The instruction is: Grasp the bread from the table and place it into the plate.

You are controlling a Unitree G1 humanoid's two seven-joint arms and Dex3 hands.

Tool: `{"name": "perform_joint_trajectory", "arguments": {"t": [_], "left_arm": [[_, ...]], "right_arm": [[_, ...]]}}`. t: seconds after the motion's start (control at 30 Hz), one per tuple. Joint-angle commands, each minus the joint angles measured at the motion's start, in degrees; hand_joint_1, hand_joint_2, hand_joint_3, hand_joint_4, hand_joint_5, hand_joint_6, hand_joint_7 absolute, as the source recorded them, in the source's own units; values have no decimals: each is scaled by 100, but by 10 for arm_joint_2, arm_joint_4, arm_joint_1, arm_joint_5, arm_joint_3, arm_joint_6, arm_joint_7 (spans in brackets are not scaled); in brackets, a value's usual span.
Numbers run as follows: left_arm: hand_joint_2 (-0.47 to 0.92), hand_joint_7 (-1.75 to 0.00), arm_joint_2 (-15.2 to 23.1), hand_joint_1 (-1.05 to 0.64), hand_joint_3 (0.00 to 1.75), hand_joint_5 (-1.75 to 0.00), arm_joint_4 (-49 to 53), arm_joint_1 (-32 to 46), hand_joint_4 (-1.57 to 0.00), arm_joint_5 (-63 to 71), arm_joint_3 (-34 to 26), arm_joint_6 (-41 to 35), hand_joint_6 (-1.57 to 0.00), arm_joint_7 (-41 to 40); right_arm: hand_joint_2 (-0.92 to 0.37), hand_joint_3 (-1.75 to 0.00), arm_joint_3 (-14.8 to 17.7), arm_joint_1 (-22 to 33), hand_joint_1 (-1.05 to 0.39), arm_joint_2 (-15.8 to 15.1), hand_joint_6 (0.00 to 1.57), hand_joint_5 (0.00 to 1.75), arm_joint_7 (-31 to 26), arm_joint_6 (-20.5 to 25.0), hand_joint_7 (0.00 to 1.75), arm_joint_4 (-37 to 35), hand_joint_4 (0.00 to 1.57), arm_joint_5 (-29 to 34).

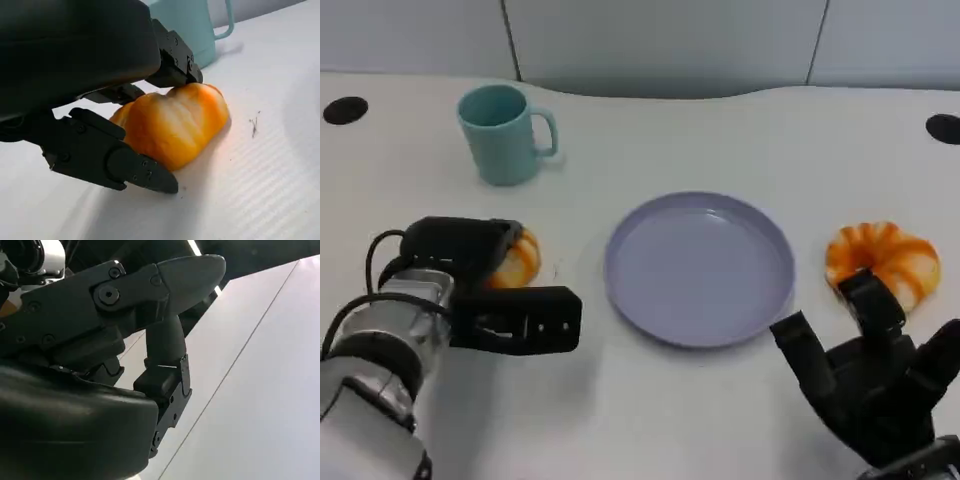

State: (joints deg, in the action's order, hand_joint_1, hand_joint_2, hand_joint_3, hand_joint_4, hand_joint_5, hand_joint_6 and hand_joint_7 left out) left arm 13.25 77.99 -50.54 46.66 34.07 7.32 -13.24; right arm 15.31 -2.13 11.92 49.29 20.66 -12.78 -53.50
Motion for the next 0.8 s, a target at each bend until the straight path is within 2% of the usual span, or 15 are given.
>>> {"name": "perform_joint_trajectory", "arguments": {"t": [0.03, 0.1, 0.23, 0.37, 0.4, 0.43, 0.5, 0.53, 0.7, 0.73, 0.8], "left_arm": [[79, -2, 1, -24, 0, -4, 9, 17, -88, 2, 10, -5, -67, 15], [79, -1, 1, -24, 0, -4, 9, 17, -88, 1, 11, -6, -67, 15], [87, -11, 7, -9, 1, -10, 9, 33, -102, 2, 16, 6, -95, -16], [88, -13, 21, -1, 1, -16, 4, 33, -111, -11, 7, 39, -106, -49], [86, -15, 25, 0, 0, -32, 2, 32, -111, -13, 4, 46, -109, -60], [85, -17, 28, 1, 0, -75, 1, 31, -94, -15, 3, 51, -111, -67], [84, -19, 29, 1, 0, -105, 1, 31, -81, -15, 2, 55, -112, -72], [84, -19, 29, 1, 0, -109, 1, 31, -79, -16, 2, 56, -112, -73], [84, -20, 29, 1, 0, -114, 2, 31, -77, -17, 3, 57, -112, -74], [81, -19, 59, 2, 0, -108, -28, 28, -79, -20, -6, 100, -112, -125], [73, -10, 101, 3, 1, -57, -70, 24, -105, -23, -19, 160, -119, -193]], "right_arm": [[-92, -9, 1, 5, -59, 4, 71, 175, -2, -1, 175, 8, 91, -6], [-92, -9, 1, 5, -59, 4, 71, 175, -2, -1, 175, 8, 91, -6], [-92, -8, 1, 17, -60, 6, 71, 175, -8, 14, 175, 19, 91, -18], [-92, -7, -1, 20, -60, 11, 71, 175, -10, 8, 175, 21, 91, -19], [-92, -8, -2, 21, -60, 12, 71, 175, -10, 4, 175, 22, 91, -17], [-92, -8, -3, 22, -61, 13, 70, 175, -9, 2, 175, 22, 91, -16], [-92, -9, -4, 23, -61, 13, 70, 175, -9, 0, 175, 22, 91, -16], [-92, -9, -5, 23, -61, 13, 70, 175, -9, -1, 175, 22, 91, -16], [-92, -9, -6, 24, -61, 12, 70, 175, -10, -2, 175, 23, 91, -17], [-92, -9, -4, 19, -61, 11, 70, 175, -12, 1, 175, 16, 91, -18], [-92, -8, -3, 13, -60, 9, 70, 175, -11, 1, 175, 6, 91, -18]]}}
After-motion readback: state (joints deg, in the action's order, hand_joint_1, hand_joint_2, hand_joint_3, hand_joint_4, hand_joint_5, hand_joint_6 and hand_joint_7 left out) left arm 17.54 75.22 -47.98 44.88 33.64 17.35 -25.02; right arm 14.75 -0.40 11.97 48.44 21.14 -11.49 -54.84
